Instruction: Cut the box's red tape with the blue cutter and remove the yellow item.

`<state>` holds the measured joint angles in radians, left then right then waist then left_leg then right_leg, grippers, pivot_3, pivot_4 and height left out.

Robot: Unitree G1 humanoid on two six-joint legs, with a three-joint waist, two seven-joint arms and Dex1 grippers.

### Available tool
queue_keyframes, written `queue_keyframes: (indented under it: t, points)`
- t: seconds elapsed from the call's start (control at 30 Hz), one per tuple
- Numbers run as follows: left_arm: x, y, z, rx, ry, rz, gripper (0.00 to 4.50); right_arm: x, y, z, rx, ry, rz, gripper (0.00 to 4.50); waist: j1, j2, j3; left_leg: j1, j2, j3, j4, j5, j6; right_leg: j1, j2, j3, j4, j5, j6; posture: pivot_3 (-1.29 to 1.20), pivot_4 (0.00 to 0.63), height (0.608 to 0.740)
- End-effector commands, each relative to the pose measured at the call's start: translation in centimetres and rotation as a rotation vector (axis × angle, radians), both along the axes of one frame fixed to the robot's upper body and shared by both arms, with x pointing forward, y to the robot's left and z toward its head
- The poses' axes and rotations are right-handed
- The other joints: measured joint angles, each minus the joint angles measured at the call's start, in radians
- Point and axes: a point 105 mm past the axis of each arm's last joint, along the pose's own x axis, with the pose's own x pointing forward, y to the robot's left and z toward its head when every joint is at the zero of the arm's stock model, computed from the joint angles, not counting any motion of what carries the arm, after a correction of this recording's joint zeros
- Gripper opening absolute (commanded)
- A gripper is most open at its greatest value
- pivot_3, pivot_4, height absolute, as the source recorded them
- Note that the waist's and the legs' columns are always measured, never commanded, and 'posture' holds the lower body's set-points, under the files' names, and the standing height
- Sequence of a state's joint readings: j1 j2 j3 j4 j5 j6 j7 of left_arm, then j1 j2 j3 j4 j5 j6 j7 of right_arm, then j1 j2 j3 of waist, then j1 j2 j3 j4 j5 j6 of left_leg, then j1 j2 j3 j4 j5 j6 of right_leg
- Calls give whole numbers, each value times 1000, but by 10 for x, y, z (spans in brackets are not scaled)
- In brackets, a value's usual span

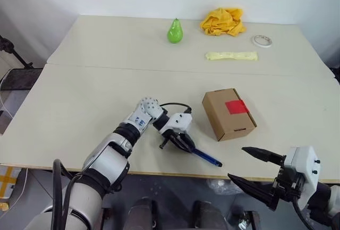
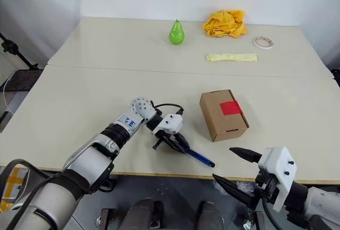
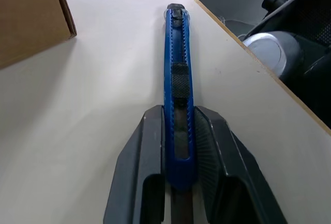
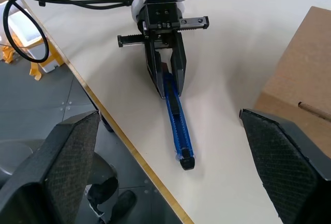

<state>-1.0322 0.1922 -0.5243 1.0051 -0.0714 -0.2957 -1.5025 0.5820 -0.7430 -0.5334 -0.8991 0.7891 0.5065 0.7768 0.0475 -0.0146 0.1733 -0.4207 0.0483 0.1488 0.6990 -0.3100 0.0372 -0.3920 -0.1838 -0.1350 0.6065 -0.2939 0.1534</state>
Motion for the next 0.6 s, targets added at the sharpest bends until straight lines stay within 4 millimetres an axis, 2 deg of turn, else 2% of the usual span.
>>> queue_keyframes:
  t: [0.03,0.2,0.3,0.4,0.6]
  points:
    - [-17,19,-34,138,87,-57,642,-3,1,8,-9,-41,10,4500,-1,0,0,0,0,0,0,0,0,0,0,0,0,0,0,0,150,740]
    - [-9,16,-13,-51,-23,-35,642,-2,3,11,43,-32,13,4500,-5,0,0,0,0,0,0,0,0,0,0,0,0,0,0,0,150,740]
    - [-9,24,2,-170,-89,-40,642,0,3,15,75,-21,25,4500,-21,0,0,0,1,0,0,0,0,-1,0,0,1,0,0,0,150,740]
    - [-11,34,-1,-157,-141,-44,642,1,2,16,72,-11,38,4500,-27,0,0,0,1,0,-1,0,-1,-1,0,0,4,0,0,0,150,740]
    - [-10,42,1,-160,-177,-4,642,7,2,20,74,-8,55,4500,-40,1,0,0,2,0,-1,1,-1,-2,1,0,4,0,0,0,150,740]
